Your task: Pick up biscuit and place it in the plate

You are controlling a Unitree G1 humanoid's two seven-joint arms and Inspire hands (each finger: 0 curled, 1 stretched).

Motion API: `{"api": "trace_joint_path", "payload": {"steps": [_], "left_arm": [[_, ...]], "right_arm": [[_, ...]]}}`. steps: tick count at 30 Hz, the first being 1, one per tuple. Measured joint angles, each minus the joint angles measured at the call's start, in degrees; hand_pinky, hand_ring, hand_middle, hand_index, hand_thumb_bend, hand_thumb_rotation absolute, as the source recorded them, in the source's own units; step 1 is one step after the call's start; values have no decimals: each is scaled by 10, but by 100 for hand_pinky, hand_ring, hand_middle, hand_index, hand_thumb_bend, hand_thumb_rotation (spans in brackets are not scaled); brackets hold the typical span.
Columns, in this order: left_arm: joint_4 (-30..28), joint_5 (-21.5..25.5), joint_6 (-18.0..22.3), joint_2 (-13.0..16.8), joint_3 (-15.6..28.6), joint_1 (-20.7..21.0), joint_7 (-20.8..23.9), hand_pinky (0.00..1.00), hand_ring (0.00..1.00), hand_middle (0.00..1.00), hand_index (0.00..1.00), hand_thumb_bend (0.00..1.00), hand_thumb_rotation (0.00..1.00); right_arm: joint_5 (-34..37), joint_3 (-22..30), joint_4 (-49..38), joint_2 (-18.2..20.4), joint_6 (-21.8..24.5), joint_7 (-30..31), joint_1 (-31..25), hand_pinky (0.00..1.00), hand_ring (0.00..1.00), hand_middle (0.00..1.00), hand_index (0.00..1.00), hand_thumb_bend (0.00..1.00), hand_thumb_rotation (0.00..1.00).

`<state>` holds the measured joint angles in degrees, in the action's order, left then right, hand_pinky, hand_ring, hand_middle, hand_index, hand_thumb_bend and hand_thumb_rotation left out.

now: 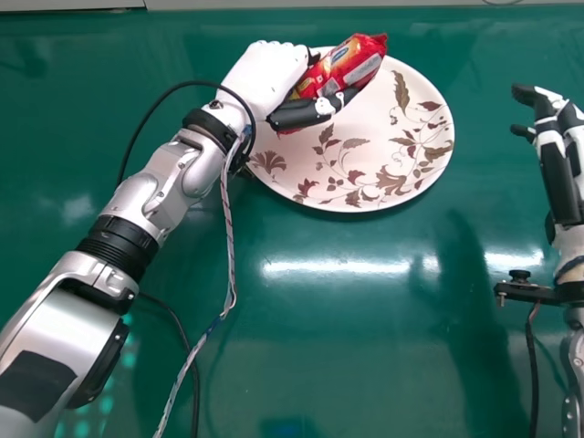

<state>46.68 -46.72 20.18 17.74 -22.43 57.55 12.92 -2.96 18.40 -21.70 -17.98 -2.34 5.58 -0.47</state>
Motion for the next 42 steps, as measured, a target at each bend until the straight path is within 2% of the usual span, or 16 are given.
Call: {"api": "trace_joint_path", "payload": {"steps": [3, 12, 14, 17, 18, 19, 20, 21, 22, 24, 25, 30, 33, 37, 39, 42], "left_arm": [[19, 0, 2, 0, -12, 6, 3, 43, 43, 46, 49, 47, 0], [45, -4, 20, 4, -28, 19, 21, 44, 42, 46, 49, 47, 0], [50, -3, 28, 4, -28, 20, 34, 45, 43, 46, 49, 47, 0], [53, -5, 41, 6, -28, 20, 75, 32, 39, 47, 54, 48, 0], [52, -6, 45, 7, -28, 20, 92, 36, 47, 55, 52, 49, 3], [52, -11, 46, 9, -29, 20, 104, 48, 63, 72, 74, 56, 37], [50, -20, 44, 12, -33, 20, 113, 55, 73, 82, 87, 60, 57], [48, -29, 39, 15, -37, 20, 117, 64, 83, 92, 95, 68, 73], [44, -38, 31, 18, -40, 20, 118, 75, 91, 96, 97, 73, 80], [30, -42, 18, 25, -41, 19, 118, 93, 98, 99, 99, 81, 91], [21, -42, 14, 27, -41, 19, 118, 97, 99, 100, 100, 82, 94], [-13, -41, 3, 32, -41, 17, 115, 100, 100, 100, 100, 84, 96], [-33, -41, 0, 37, -41, 11, 111, 100, 100, 100, 100, 84, 100], [-74, -37, 5, 55, -35, -12, 112, 96, 100, 100, 100, 79, 99], [-93, -26, 15, 61, -24, -27, 125, 90, 97, 100, 100, 73, 94], [-117, 11, 57, 69, 7, -55, 153, 86, 92, 96, 100, 61, 90]], "right_arm": [[-7, 0, 3, -1, -10, -3, 0, 78, 84, 86, 81, 54, 44], [-8, 1, 4, -1, -11, -5, 0, 78, 84, 86, 81, 55, 42], [-8, 1, 4, -1, -11, -8, 0, 77, 84, 86, 81, 56, 41], [-8, 1, 4, -1, -11, -11, 1, 77, 84, 86, 81, 57, 42], [-9, 1, 4, -1, -11, -13, 1, 76, 84, 86, 81, 57, 42], [-9, 1, 4, -1, -11, -14, 2, 76, 84, 86, 81, 57, 43], [-11, 1, 4, -1, -11, -14, 2, 76, 84, 86, 81, 56, 43], [-13, 1, 4, -1, -11, -14, 2, 76, 84, 86, 81, 56, 43], [-14, 0, 6, -1, -11, -14, 3, 76, 84, 86, 82, 56, 43], [-14, 0, 10, -1, -12, -14, 6, 77, 84, 86, 82, 55, 42], [-14, 0, 11, -1, -12, -14, 7, 77, 84, 87, 82, 54, 41], [-3, 0, 11, -1, -12, -12, 9, 79, 86, 88, 83, 54, 38], [-2, 0, 11, -1, -12, -12, 8, 79, 86, 88, 82, 55, 39], [-3, 0, 9, -1, -8, -13, 6, 79, 86, 88, 83, 53, 37], [-3, 0, 8, -1, -8, -13, 4, 80, 86, 88, 82, 53, 36], [1, 0, 7, 1, -5, -13, 2, 82, 87, 89, 83, 54, 34]]}}
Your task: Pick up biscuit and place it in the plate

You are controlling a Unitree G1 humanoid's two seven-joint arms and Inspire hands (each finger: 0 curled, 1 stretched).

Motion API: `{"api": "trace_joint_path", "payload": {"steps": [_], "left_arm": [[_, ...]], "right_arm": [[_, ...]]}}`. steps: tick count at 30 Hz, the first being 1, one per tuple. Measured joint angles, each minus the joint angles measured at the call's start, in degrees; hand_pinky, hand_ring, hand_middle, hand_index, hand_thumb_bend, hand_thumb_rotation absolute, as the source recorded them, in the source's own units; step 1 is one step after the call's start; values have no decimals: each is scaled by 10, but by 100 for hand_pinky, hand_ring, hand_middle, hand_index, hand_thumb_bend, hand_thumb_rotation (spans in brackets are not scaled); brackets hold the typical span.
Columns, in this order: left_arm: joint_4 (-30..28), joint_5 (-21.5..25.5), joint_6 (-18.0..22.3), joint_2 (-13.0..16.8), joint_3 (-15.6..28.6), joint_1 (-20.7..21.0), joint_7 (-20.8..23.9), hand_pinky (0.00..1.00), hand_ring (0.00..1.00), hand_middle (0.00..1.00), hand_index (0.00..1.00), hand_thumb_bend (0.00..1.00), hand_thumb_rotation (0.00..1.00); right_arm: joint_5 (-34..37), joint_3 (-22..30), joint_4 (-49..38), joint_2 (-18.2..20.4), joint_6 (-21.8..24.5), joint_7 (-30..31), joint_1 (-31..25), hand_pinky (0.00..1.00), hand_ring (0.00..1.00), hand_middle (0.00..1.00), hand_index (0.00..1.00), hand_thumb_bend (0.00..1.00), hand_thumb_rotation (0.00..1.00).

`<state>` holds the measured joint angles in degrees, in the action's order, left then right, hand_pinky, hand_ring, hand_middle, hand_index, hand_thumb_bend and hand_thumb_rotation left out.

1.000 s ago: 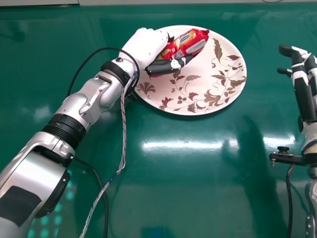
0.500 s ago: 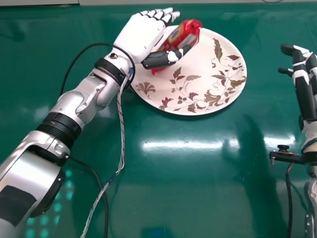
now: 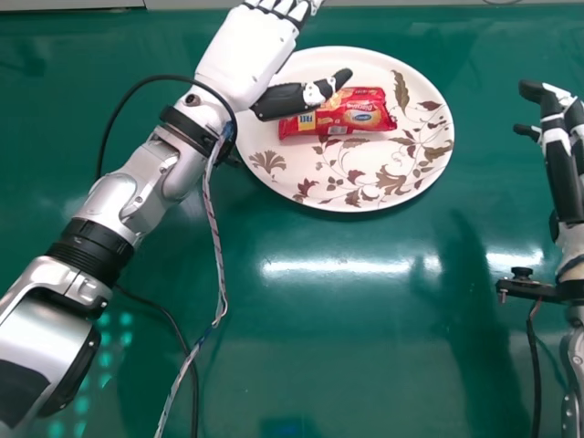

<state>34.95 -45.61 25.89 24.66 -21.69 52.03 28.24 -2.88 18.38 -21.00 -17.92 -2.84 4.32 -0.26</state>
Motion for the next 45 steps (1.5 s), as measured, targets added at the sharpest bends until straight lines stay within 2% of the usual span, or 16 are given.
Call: {"api": "trace_joint_path", "payload": {"steps": [2, 4, 6, 7, 8, 10, 12, 16, 17, 19, 21, 25, 28, 33, 39, 45], "left_arm": [[-18, 33, 26, 6, 25, -20, 10, 78, 87, 92, 96, 57, 90], [-40, 60, 40, 10, 54, -43, 15, 70, 81, 85, 89, 53, 85], [-68, 93, 51, 12, 84, -71, 16, 63, 76, 81, 82, 45, 74], [-82, 116, 60, 13, 100, -85, 11, 52, 66, 79, 79, 40, 64], [-99, 145, 73, 14, 119, -102, 5, 49, 63, 77, 77, 36, 57], [-132, 172, 88, 21, 148, -132, -1, 48, 63, 73, 75, 30, 47], [-164, 179, 95, 32, 179, -166, -5, 49, 64, 70, 72, 29, 41], [-240, 198, 71, 36, 237, -241, -19, 46, 61, 66, 70, 36, 53], [-254, 201, 65, 36, 250, -257, -22, 46, 61, 65, 70, 35, 51], [-277, 240, 64, 31, 269, -286, -41, 50, 62, 66, 70, 31, 48], [-294, 289, 60, 24, 283, -306, -66, 51, 63, 66, 70, 35, 56], [-373, 365, 15, -15, 305, -353, -103, 54, 64, 67, 72, 30, 51], [-421, 402, -12, -40, 314, -386, -128, 57, 66, 69, 73, 31, 59], [-449, 401, -24, -81, 322, -418, -132, 57, 66, 69, 72, 32, 58], [-449, 397, -19, -116, 322, -425, -133, 56, 65, 68, 71, 32, 56], [-449, 395, -11, -134, 323, -435, -140, 56, 65, 69, 71, 35, 58]], "right_arm": [[2, -1, -6, 4, 7, 0, -2, 83, 87, 89, 84, 52, 32], [1, -3, -10, 4, 13, -1, -5, 83, 88, 90, 85, 51, 32], [1, -4, -12, 5, 18, -1, -6, 84, 88, 90, 85, 51, 31], [3, -4, -12, 6, 18, -1, -6, 85, 89, 91, 85, 50, 30], [6, -5, -11, 6, 17, 0, -6, 85, 89, 91, 85, 51, 30], [8, -5, -11, 8, 15, -1, -6, 84, 88, 90, 85, 52, 32], [6, -5, -11, 10, 11, -3, -8, 83, 88, 90, 85, 51, 32], [6, -6, -9, 13, 8, -6, -13, 83, 88, 90, 85, 51, 31], [6, -5, -9, 14, 8, -6, -15, 83, 88, 90, 85, 51, 32], [6, -5, -8, 16, 6, -7, -16, 83, 89, 91, 86, 51, 32], [6, -6, -6, 18, 3, -7, -16, 83, 89, 92, 87, 51, 30], [3, -6, -3, 20, 2, -14, -13, 82, 88, 93, 88, 50, 29], [-2, -5, 5, 19, -4, -18, -6, 78, 86, 91, 85, 51, 32], [-4, 1, 44, 18, -37, -30, 17, 73, 82, 88, 82, 58, 35], [-4, 6, 68, 17, -51, -39, 41, 69, 80, 84, 81, 63, 42], [-18, 5, 57, 16, -23, -48, 54, 66, 77, 82, 81, 55, 47]]}}
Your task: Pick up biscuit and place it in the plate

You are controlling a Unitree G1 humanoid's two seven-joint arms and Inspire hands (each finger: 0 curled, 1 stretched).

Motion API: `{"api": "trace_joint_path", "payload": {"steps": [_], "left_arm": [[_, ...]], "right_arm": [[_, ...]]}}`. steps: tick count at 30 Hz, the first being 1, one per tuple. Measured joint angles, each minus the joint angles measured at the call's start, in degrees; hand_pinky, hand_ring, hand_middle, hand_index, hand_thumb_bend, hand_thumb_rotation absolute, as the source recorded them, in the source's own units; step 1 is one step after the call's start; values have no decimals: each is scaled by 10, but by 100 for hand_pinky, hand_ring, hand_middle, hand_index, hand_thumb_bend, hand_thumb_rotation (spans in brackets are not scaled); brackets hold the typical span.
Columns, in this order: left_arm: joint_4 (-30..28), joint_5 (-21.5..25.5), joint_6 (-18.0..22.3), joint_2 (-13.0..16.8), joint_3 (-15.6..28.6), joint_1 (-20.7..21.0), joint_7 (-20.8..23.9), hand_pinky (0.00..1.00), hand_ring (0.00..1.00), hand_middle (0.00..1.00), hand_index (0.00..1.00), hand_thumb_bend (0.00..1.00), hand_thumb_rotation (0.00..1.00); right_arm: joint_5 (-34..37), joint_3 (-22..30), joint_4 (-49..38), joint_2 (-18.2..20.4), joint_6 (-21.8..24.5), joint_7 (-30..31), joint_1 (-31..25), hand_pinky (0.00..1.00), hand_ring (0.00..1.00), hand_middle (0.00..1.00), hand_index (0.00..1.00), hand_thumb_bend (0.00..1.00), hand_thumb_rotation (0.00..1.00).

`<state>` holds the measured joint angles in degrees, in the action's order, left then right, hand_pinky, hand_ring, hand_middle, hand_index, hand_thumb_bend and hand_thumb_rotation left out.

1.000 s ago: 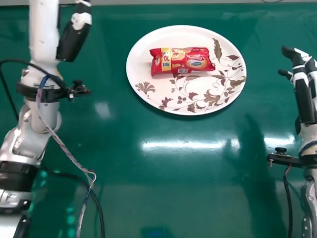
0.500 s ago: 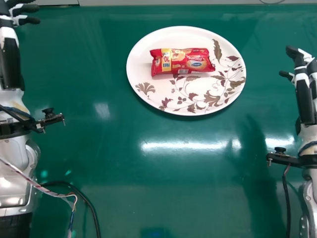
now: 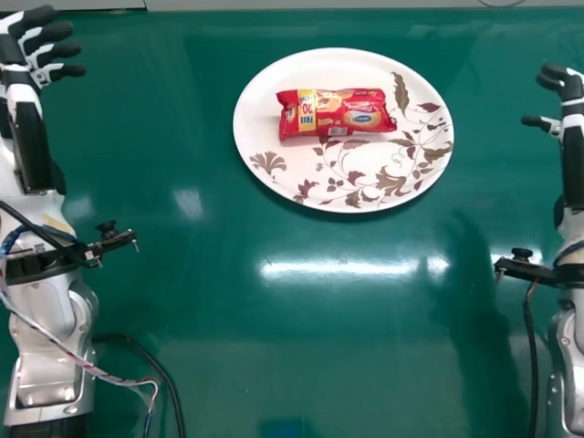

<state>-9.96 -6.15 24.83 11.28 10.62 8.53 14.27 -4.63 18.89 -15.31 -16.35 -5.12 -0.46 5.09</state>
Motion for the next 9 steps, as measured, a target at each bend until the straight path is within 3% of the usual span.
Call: {"api": "trace_joint_path", "payload": {"steps": [3, 9], "left_arm": [[0, 0, 0, -2, 0, -5, -6, 56, 65, 69, 71, 36, 59], [-3, 6, 0, -2, 9, -8, -20, 56, 65, 69, 72, 37, 60]], "right_arm": [[-20, -3, -16, -1, 23, -2, 6, 65, 77, 82, 81, 51, 46], [-29, -10, -17, -2, 32, -3, 17, 66, 77, 82, 82, 57, 55]]}}
